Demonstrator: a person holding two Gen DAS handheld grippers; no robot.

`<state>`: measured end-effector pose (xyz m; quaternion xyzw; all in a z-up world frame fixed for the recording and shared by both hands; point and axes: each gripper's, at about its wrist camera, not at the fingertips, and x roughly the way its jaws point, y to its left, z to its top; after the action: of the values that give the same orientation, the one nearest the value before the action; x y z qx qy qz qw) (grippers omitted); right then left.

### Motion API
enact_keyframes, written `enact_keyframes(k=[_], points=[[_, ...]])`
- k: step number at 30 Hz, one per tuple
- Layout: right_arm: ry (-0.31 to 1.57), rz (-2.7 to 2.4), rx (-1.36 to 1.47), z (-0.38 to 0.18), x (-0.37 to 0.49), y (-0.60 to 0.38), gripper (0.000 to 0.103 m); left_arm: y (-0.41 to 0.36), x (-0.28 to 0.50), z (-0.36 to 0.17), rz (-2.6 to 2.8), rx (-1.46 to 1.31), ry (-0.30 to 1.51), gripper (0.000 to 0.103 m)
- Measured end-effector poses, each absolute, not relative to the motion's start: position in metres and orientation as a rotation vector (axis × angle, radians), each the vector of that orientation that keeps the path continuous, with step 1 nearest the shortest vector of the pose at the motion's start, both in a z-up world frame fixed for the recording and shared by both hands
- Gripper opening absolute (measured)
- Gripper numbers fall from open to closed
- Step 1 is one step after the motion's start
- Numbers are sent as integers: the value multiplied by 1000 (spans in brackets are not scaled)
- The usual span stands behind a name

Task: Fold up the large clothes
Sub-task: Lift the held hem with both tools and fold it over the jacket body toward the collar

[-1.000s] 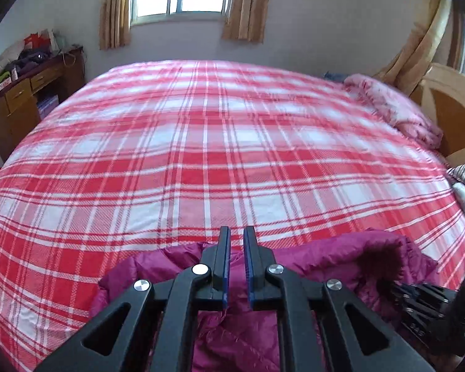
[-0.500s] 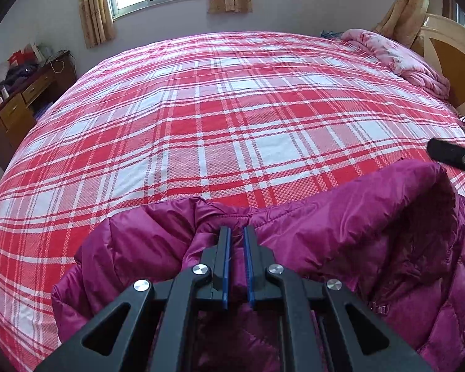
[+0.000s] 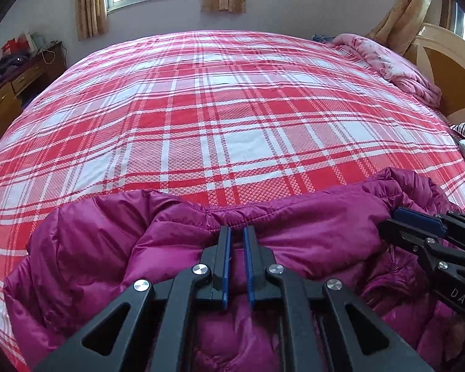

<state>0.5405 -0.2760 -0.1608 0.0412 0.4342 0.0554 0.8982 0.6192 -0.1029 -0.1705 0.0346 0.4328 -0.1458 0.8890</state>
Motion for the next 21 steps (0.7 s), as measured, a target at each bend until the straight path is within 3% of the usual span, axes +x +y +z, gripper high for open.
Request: enact_keyframes(k=[21], points=[[869, 64, 27, -175, 541, -268, 29, -113, 614, -176, -265, 137, 848, 9]])
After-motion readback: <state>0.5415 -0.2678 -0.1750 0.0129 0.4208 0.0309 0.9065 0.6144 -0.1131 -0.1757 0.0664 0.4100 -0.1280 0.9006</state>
